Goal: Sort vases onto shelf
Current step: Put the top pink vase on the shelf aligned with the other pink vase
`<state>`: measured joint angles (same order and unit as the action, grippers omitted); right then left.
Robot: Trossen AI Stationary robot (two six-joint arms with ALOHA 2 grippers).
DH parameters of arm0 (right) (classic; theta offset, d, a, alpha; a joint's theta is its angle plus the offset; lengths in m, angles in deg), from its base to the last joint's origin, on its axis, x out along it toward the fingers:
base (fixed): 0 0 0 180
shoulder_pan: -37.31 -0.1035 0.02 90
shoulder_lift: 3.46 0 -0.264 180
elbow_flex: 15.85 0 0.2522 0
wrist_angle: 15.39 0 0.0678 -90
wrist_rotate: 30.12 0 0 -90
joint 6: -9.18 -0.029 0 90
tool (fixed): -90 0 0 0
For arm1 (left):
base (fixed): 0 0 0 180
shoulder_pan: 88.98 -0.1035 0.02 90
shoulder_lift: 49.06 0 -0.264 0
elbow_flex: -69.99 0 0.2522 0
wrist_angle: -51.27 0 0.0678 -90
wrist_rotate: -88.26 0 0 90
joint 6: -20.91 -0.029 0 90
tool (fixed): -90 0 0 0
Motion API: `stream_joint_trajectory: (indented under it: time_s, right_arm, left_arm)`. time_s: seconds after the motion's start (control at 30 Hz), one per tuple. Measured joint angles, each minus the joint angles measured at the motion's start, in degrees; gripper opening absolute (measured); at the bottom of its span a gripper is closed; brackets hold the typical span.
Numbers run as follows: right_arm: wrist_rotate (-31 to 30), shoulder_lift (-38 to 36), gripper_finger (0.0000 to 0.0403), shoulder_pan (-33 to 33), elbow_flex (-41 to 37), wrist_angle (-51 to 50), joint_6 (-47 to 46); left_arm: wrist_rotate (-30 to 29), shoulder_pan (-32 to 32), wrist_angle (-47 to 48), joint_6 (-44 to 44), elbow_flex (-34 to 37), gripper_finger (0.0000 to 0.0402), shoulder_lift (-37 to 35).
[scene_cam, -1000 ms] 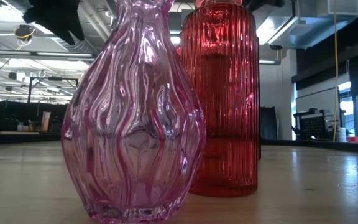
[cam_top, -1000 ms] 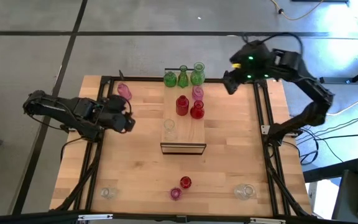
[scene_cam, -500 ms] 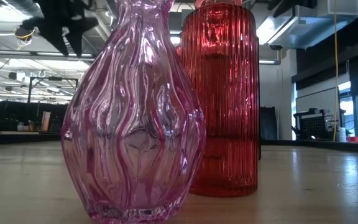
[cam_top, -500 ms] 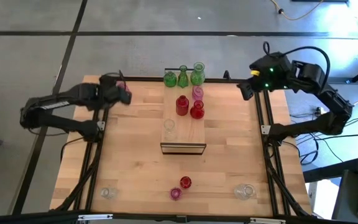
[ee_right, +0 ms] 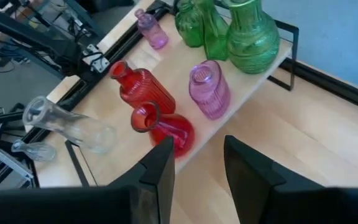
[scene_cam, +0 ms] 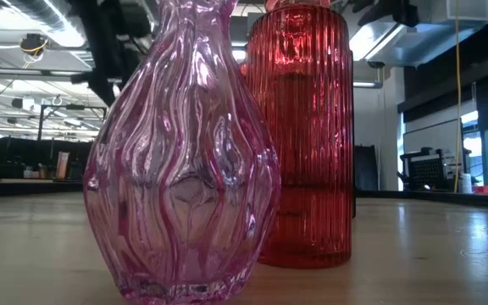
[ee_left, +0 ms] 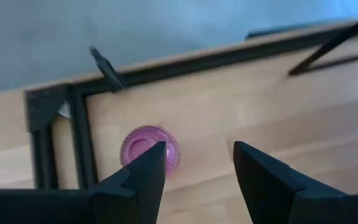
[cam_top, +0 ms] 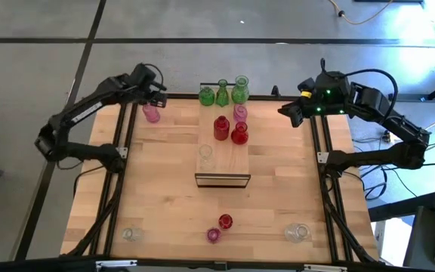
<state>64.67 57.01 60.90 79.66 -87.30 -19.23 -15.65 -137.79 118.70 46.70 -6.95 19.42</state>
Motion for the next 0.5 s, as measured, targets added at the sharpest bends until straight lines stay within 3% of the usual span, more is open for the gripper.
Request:
stream_joint_trajectory:
  time_s: [0.27, 0.4, 0.5]
  right_arm:
    - [1.9, 0.0, 0.0122, 0.0, -0.02, 2.61, 0.01]
    - [2.37, 0.0, 0.0122, 0.0, -0.02, 2.59, -0.04]
    - [2.28, 0.0, 0.0122, 0.0, -0.02, 2.61, -0.02]
  left_arm:
    - [6.43, -6.56, 3.34, -1.03, 0.0, 0.0181, 8.25]
    - [2.42, -7.55, 7.01, -2.4, 0.0, 0.0181, 8.68]
    - [2.88, -8.04, 5.78, -2.51, 0.0, 0.0181, 8.0]
